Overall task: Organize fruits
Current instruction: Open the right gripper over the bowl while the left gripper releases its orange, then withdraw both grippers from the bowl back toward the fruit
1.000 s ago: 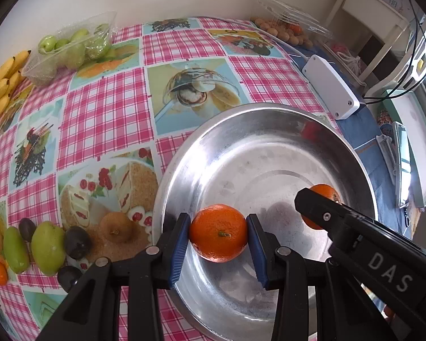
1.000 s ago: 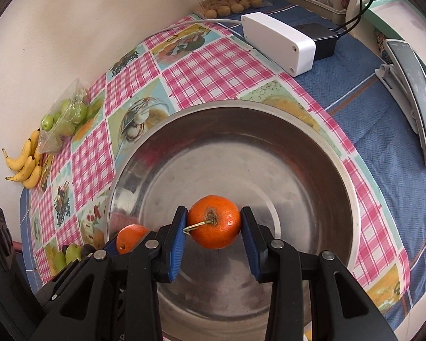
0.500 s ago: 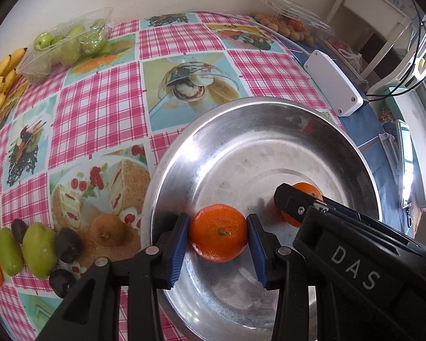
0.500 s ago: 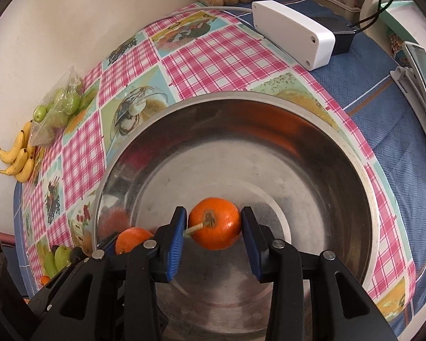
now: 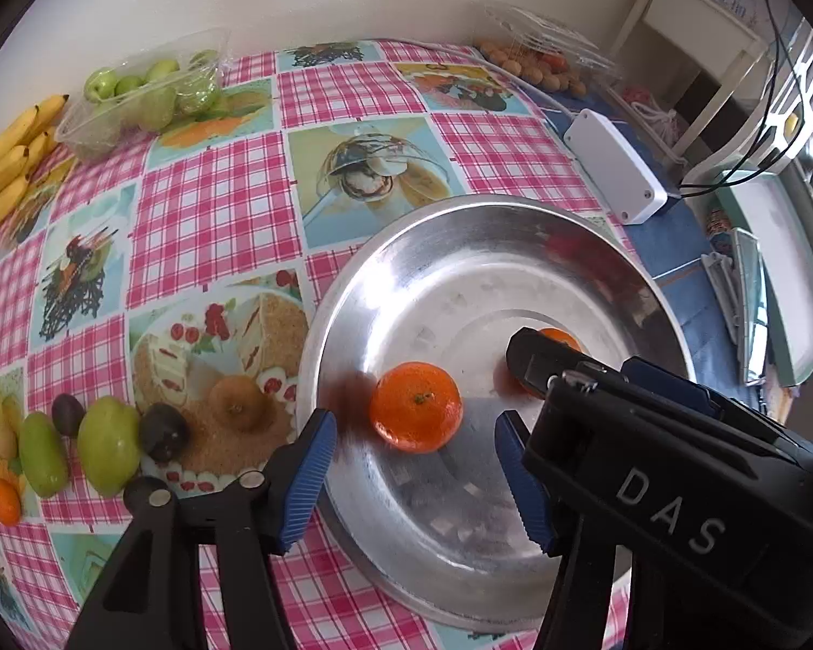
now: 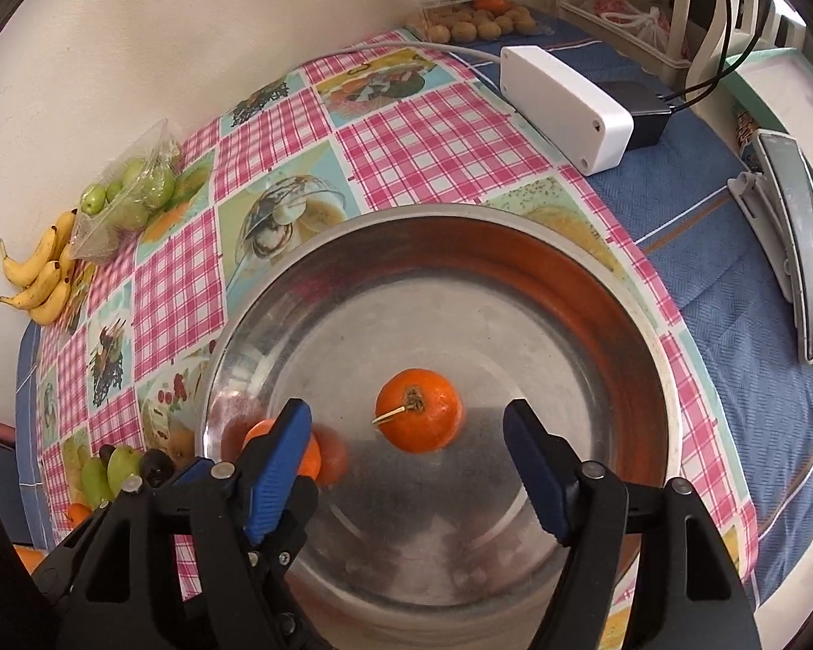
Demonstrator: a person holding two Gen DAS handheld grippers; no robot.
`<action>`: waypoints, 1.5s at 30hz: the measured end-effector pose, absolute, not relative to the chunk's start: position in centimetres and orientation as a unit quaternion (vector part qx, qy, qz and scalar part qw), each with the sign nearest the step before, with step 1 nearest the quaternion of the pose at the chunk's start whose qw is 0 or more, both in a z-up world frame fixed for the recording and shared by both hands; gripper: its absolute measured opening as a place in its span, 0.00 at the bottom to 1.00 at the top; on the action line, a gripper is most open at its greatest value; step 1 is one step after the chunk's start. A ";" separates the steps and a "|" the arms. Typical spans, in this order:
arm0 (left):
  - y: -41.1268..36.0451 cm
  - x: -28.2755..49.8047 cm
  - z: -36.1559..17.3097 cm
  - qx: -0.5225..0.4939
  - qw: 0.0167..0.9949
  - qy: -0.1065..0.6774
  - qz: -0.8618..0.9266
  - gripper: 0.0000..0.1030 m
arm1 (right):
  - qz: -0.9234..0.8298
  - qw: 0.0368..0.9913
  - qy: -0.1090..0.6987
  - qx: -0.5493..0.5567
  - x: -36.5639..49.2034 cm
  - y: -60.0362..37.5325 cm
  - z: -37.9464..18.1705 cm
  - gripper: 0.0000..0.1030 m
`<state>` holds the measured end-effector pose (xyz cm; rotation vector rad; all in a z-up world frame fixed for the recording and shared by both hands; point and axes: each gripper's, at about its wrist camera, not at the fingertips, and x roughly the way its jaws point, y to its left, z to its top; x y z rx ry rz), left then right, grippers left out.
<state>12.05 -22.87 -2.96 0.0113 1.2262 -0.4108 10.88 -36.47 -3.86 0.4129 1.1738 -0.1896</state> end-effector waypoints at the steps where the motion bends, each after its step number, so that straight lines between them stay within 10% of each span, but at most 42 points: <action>1: -22.5 11.8 -2.8 0.006 0.799 0.571 -0.187 0.68 | -0.088 0.809 0.548 0.193 10.7 -36.4 -3.7 0.74; 8: -19.7 10.6 -1.5 0.008 0.817 0.553 -0.162 1.00 | -0.087 0.816 0.542 0.183 9.7 -35.8 -2.7 0.85; 45: -1.9 8.2 -1.7 -0.035 0.849 0.527 0.011 1.00 | -0.011 0.846 0.528 0.075 6.3 -23.5 -0.9 0.98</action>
